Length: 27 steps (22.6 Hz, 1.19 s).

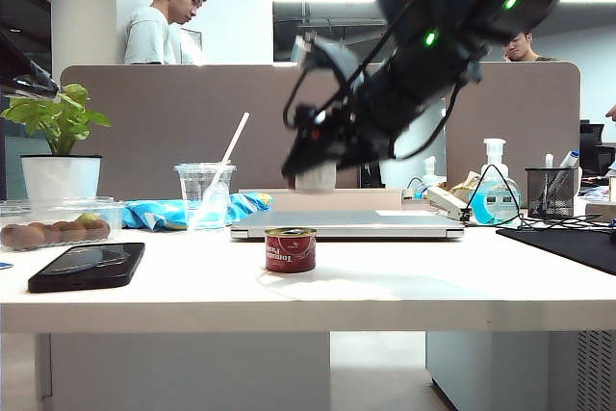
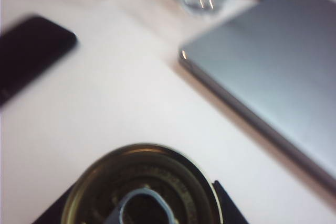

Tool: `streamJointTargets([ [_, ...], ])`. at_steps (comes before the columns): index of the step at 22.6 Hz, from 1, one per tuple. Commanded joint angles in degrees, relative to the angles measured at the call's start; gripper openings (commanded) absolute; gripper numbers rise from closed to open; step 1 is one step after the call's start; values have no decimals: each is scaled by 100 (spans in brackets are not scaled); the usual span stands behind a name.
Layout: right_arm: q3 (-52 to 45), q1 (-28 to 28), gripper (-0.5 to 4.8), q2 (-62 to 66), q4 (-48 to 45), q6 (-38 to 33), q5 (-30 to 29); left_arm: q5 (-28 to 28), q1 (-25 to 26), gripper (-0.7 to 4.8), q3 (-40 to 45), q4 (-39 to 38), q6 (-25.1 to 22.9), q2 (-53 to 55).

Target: Stack a can of tomatoes on the right onto the can of tomatoes on the left.

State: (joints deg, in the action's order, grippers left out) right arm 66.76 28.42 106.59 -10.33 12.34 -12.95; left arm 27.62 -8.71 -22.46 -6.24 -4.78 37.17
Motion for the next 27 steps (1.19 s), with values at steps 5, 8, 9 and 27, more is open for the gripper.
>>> streamJointTargets([
  [5,129,234,198,188,177,15,0,-63,-4,-5,-39,74,-584,-20],
  [8,125,306,198,254,201,162,39,-109,-2,-5,-39,81,-595,-20],
  [9,122,308,198,267,210,177,42,-105,-2,-5,-39,79,-595,-20],
  [27,122,306,314,376,323,175,37,-107,-2,-5,-39,210,-595,-20],
])
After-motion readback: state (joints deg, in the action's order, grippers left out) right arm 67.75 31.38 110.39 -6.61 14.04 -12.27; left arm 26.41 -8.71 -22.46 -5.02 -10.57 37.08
